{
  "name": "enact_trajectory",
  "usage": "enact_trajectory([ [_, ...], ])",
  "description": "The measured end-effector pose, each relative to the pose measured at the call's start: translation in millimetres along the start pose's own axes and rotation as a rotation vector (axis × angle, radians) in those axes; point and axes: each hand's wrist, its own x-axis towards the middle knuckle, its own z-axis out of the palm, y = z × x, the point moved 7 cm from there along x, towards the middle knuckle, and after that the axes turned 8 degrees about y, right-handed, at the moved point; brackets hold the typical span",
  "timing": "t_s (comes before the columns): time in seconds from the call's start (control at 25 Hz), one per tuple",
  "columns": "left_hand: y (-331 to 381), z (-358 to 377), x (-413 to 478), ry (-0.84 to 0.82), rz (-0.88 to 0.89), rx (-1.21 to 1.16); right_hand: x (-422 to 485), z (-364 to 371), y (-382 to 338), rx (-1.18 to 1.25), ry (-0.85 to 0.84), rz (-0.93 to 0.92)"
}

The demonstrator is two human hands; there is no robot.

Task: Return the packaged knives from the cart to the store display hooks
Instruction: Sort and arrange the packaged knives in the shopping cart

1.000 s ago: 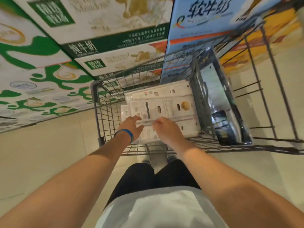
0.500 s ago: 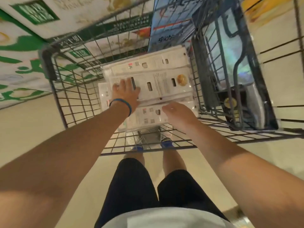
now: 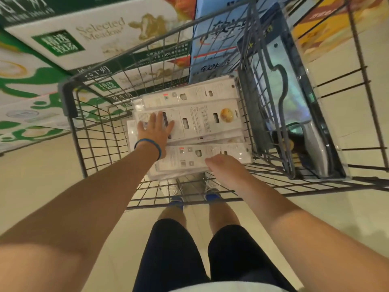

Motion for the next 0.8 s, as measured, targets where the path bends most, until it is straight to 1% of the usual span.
enact_trajectory([
  [0.16,4.7,-18.6,-22.6,-0.007,-0.017,0.049,-10.8,-13.1,-6.0,0.126,0.058,-0.003],
  [0.28,-18.2,-48.2,-42.2,-0.011,-0.087,-0.121,-22.0,-22.0,-9.7,0.109,0.069,0.0],
  [0.36,-36.9,-66.2,-59.5,-0.047,-0.055,-0.203,-24.2,-23.2,-15.2,0.108,0.08,-0.007],
  [0.44,-58.3,-82.4,-87.1,-0.042,-0.041,-0.317,-26.1,-20.2,-26.7,0.275,0.106,0.03],
  [0.52,-81.4,-96.8,-119.9,0.022,-0.111,-0.533,-31.3,-17.6,-42.7,0.467,0.121,0.119],
  [0.56,-90.8,-102.4,-138.0,0.057,-0.155,-0.677,-35.4,-14.8,-53.2,0.542,0.118,0.143],
  [0.64,-104.2,-116.5,-175.4,0.117,-0.206,-0.959,-44.1,-9.4,-80.5,0.702,0.087,0.132],
  [0.68,-104.7,-124.4,-190.7,0.146,-0.205,-1.043,-49.5,-9.1,-93.0,0.809,0.066,0.115],
  [0.76,-99.0,-138.4,-216.9,0.209,-0.211,-1.174,-61.3,-12.0,-114.9,1.096,0.011,0.078],
  [0.8,-96.0,-143.4,-228.9,0.241,-0.244,-1.288,-68.9,-17.1,-125.5,1.251,-0.016,0.054],
])
